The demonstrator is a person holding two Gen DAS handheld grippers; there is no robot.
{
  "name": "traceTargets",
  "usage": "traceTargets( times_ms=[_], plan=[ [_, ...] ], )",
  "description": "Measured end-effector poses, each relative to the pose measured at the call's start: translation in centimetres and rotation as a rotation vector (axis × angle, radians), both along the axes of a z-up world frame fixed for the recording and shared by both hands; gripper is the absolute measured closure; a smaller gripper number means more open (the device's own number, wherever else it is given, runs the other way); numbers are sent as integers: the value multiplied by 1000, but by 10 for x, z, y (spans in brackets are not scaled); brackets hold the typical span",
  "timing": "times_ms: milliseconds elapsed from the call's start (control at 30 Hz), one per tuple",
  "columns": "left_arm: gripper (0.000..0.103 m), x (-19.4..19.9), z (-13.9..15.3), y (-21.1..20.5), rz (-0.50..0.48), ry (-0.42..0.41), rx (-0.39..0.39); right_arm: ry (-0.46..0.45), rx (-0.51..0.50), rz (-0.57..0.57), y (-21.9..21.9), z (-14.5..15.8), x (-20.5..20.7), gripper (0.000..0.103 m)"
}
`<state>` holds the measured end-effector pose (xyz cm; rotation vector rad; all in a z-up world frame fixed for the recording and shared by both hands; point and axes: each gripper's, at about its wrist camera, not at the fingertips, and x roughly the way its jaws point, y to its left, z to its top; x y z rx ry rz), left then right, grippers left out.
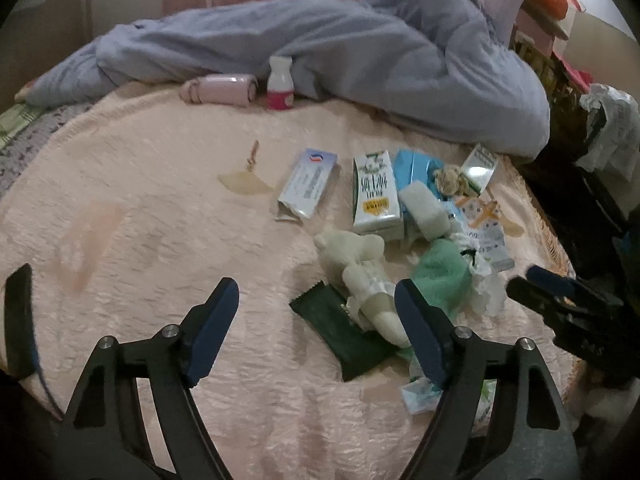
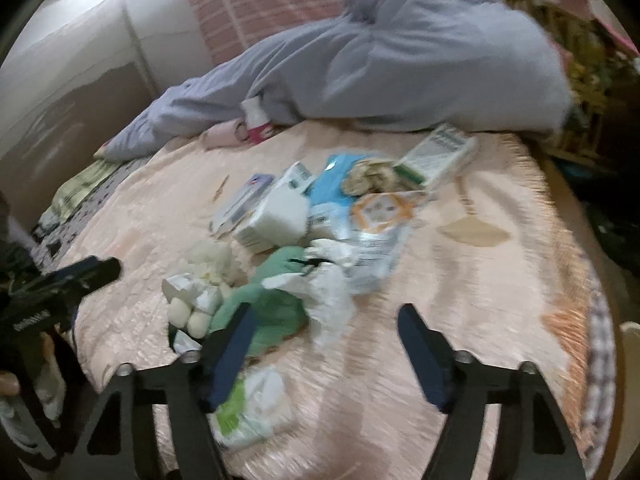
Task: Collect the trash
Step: 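Grasp the white tissue bundle with the left gripper while the right gripper grasps the white plastic bag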
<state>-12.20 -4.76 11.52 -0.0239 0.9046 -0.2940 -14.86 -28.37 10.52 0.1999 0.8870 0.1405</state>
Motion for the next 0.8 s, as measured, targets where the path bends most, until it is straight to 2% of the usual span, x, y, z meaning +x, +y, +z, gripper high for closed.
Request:
traceTargets(
  times_ms=[67, 267, 333, 367, 433, 467, 567, 667, 800],
  plan=[
    [24, 7, -6, -7, -13, 10, 13, 14, 7, 31, 6, -4, 13, 47],
    [24, 35, -28, -28, -56, 83, 30, 79, -15, 59, 14, -27, 57, 49],
    [35, 45, -38, -35, -68, 110, 47, 102, 3, 57, 12, -37, 66, 49],
    [45, 48, -43, -38, -77, 132, 44, 106, 20, 52, 9, -39, 69, 50],
    [52, 55, -51, -44, -107, 180, 5, 114, 89, 46, 2, -42, 73, 59],
    [60, 56, -54, -47, -119, 190, -5, 122, 131, 49, -1, -43, 74, 64],
    [75, 57, -54, -56, -159, 197, 0, 120, 180, 56, -4, -43, 72, 70],
    [78, 52, -44, -57, -176, 183, -1, 93, 210, 54, -8, -34, 61, 85],
    [79, 46, -25, -44, -167, 169, -43, 40, 213, 54, -11, -16, 42, 86]
  ],
)
